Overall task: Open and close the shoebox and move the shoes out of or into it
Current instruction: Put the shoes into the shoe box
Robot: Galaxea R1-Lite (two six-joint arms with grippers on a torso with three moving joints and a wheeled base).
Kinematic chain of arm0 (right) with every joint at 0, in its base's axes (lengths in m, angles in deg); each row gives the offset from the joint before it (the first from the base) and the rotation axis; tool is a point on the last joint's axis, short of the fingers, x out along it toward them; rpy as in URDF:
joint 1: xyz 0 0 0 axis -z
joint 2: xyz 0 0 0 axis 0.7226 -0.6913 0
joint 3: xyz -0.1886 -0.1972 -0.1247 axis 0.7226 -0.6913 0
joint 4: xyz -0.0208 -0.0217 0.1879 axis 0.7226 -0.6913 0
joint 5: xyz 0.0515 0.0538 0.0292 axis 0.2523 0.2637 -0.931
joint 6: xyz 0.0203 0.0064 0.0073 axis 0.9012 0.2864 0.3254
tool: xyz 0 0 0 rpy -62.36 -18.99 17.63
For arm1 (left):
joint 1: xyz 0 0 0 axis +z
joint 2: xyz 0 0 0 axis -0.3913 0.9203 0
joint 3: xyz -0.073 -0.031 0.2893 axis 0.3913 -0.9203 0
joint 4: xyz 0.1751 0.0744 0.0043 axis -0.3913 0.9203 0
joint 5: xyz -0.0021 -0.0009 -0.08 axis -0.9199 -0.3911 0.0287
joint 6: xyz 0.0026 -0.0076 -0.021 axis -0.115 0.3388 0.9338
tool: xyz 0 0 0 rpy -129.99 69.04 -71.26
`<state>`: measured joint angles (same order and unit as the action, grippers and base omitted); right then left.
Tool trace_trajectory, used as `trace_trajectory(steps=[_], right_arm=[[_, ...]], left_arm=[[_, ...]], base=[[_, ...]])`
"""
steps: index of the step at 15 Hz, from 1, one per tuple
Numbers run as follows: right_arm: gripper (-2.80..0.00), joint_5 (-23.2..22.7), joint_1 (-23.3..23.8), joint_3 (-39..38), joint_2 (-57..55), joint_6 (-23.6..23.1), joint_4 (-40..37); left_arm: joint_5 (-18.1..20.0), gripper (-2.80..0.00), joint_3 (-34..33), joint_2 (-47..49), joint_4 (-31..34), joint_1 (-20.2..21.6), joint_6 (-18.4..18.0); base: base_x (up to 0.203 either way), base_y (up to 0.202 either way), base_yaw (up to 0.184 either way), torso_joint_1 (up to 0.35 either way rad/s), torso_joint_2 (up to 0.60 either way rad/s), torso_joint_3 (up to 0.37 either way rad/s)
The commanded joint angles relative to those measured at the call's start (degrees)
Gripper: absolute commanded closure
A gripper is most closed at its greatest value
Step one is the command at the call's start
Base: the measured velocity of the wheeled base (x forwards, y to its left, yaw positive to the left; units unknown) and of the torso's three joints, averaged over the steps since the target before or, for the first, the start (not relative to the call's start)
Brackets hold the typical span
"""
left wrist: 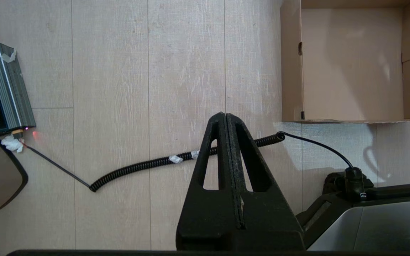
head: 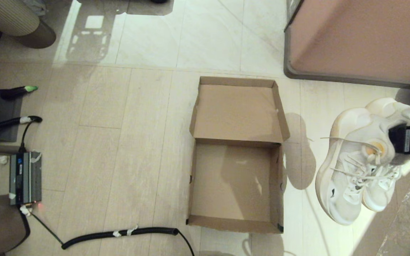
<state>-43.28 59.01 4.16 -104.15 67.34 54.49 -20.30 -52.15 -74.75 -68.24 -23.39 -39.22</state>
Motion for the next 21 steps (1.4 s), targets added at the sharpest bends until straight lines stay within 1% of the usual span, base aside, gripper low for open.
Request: trace_trajectory(steps=[1, 3, 5, 6, 8, 9, 10, 13, 15, 16, 18, 21], right_arm=[[0.00, -2.10, -3.35, -0.52, 12.27, 0.02, -9.65], [0.00, -2.30, -11.62, -1.66, 14.28, 1.01, -13.35], [0.00, 0.48, -21.05, -3.39, 14.70, 2.83, -14.33], [0.00, 2.67, -26.46, -4.09, 14.04, 3.94, -14.41], [0.00, 9.21, -37.91, -5.52, 10.54, 7.33, -12.95], [0.00, 12.25, -42.01, -6.54, 7.09, 9.34, -10.41], [0.00, 14.74, -44.53, -7.69, 2.96, 10.85, -6.48], [0.00, 21.29, -48.82, -9.32, -9.95, 13.05, 7.49], [0.00, 24.06, -49.85, -9.07, -17.59, 13.63, 16.06], [0.00, 25.19, -50.11, -8.31, -20.97, 13.78, 19.12], [0.00, 27.03, -50.35, -4.57, -27.04, 14.11, 22.66], [0.00, 31.27, -50.36, 4.02, -35.11, 16.44, 24.34]], left_arm=[[0.02, 0.00, 0.00, -0.10, 0.00, 0.00, -0.04], [0.37, 0.00, 0.00, -0.01, 0.00, 0.00, -0.47], [0.46, 0.00, 0.00, -0.03, 0.00, 0.00, -1.18], [0.46, 0.00, 0.00, -0.03, 0.00, 0.00, -1.25], [0.46, 0.00, 0.01, -0.01, 0.00, 0.00, -1.27], [0.46, 0.00, 0.09, -0.01, 0.00, 0.00, -1.27], [0.45, 0.00, 0.01, -0.01, 0.00, 0.00, -1.27], [0.37, 0.00, 0.09, -0.09, 0.00, 0.00, -1.27], [0.37, 0.00, 0.09, -0.01, 0.00, 0.00, -1.27], [0.37, 0.00, 0.09, -0.01, 0.00, 0.00, -1.27], [0.37, 0.00, 0.09, -0.04, 0.09, 0.00, -1.18], [0.37, 0.00, 0.18, -0.01, 0.35, 0.00, -1.18]], base=[[0.000, 0.000, 0.000, 0.000, 0.00, 0.000], [0.000, 0.000, 0.000, 0.000, 0.00, 0.000], [0.000, 0.000, 0.000, 0.000, 0.00, 0.000], [0.000, 0.000, 0.000, 0.000, 0.00, 0.000], [0.000, 0.000, 0.000, 0.000, 0.00, 0.000], [0.000, 0.000, 0.000, 0.000, 0.00, 0.000], [0.000, 0.000, 0.000, 0.000, 0.00, 0.000], [0.000, 0.000, 0.000, 0.000, 0.00, 0.000], [0.000, 0.000, 0.000, 0.000, 0.00, 0.000], [0.000, 0.000, 0.000, 0.000, 0.00, 0.000], [0.000, 0.000, 0.000, 0.000, 0.00, 0.000], [0.000, 0.000, 0.000, 0.000, 0.00, 0.000]])
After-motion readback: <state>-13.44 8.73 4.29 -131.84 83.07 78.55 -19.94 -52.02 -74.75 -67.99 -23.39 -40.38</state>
